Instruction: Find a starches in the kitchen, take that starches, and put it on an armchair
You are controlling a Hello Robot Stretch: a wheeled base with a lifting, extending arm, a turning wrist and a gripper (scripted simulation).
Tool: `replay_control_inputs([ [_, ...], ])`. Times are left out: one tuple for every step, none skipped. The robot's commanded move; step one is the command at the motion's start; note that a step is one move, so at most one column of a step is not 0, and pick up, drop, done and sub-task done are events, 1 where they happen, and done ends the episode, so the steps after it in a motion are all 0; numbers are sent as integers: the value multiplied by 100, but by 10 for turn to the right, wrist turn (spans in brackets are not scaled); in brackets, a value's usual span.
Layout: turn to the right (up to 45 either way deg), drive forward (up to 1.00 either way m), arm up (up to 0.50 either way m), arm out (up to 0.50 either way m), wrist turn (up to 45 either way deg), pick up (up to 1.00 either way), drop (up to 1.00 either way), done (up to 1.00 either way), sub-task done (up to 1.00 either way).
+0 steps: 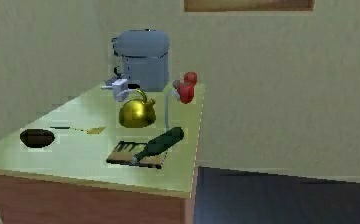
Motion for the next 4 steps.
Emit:
replay_control_inputs([
  [-450, 0, 0, 0, 0, 0, 0, 0, 0],
  [-450, 0, 0, 0, 0, 0, 0, 0, 0],
  [-330, 0, 0, 0, 0, 0, 0, 0, 0],
  [450, 0, 0, 0, 0, 0, 0, 0, 0],
])
